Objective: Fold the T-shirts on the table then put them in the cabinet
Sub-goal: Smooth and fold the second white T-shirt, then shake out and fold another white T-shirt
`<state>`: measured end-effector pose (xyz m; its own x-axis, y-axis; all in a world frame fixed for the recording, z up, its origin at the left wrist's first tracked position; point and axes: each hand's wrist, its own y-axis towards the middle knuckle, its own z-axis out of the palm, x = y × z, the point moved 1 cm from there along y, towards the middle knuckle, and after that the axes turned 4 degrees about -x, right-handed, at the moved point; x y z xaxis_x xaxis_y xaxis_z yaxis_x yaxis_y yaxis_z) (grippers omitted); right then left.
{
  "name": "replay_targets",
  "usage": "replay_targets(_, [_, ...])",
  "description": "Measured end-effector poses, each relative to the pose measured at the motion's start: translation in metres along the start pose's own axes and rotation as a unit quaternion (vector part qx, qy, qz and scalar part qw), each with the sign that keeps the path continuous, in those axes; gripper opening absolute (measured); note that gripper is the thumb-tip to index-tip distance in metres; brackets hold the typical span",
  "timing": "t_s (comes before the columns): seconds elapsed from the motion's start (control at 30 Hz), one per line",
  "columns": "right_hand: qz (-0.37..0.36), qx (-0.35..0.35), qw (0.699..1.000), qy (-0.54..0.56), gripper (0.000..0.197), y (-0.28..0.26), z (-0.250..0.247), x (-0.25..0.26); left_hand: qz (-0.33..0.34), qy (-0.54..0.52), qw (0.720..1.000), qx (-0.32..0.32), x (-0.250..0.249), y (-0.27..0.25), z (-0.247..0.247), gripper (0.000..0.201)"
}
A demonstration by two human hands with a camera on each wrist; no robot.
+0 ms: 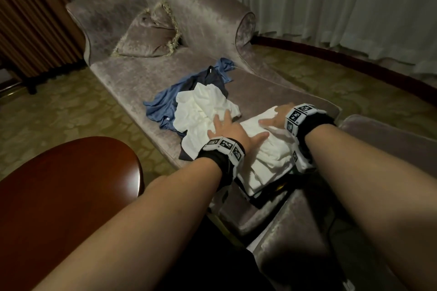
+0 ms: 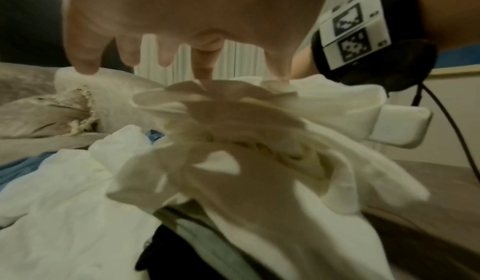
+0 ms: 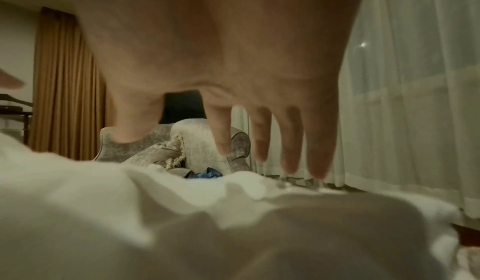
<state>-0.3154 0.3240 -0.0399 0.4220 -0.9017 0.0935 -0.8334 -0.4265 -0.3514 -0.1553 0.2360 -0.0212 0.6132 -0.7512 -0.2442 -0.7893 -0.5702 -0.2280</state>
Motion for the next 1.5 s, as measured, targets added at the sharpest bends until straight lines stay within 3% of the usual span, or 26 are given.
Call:
replay_targets(0.07, [-0.004, 0.042, 0.998, -0.044, 0.137, -0.002, 0.013, 0.005, -0.001, -0.029, 1.0, 0.003, -0.003, 0.003, 0.012, 0.105])
replay_targets(0.2, [0.042, 0.072, 0.994, -0.065, 0.132, -0.007, 0.032, 0.003, -0.015, -0.037, 0.996, 0.078, 0.011, 0.005, 0.043, 0.121])
replay_targets(0.33, [0.038, 0.08, 0.995, -0.044, 0.156, 0.0, 0.055, 0.003, -0.034, -0.013, 0.993, 0.113, 0.023, 0.003, 0.07, 0.122])
replay_targets(0.47, [0.049, 0.08, 0.995, -0.033, 0.133, 0.001, 0.066, 0.002, -0.036, -0.016, 0.99, 0.132, 0.025, 0.01, 0.075, 0.123])
replay_targets(0.77, [0.067, 0.08, 0.993, -0.051, 0.124, 0.003, 0.081, 0.004, -0.029, -0.029, 0.99, 0.137, 0.034, 0.01, 0.082, 0.122])
replay_targets(0.9, [0.07, 0.07, 0.994, -0.048, 0.13, -0.001, 0.077, 0.007, -0.034, -0.035, 0.986, 0.156, 0.035, 0.007, 0.076, 0.123])
replay_targets(1.07, [0.056, 0.066, 0.995, -0.05, 0.152, 0.009, 0.053, 0.018, -0.011, -0.072, 0.982, 0.176, 0.044, 0.011, 0.054, 0.121])
replay_targets(1.17, [0.032, 0.035, 0.999, -0.026, 0.138, 0.012, 0.022, 0.037, 0.008, -0.17, 0.975, 0.141, 0.055, 0.015, 0.029, 0.114])
replay_targets(1.27, [0.004, 0.013, 1.0, 0.008, 0.128, 0.012, -0.011, 0.074, -0.03, -0.224, 0.971, 0.077, 0.082, 0.021, -0.002, 0.078])
replay_targets(1.37, [-0.013, 0.0, 0.999, 0.037, 0.086, 0.023, -0.024, 0.122, -0.09, -0.22, 0.971, 0.031, 0.124, 0.03, -0.032, 0.066])
replay_targets(1.5, [-0.056, 0.02, 0.995, 0.084, 0.063, 0.031, -0.021, 0.192, -0.153, -0.252, 0.956, -0.015, 0.185, 0.04, -0.054, 0.053])
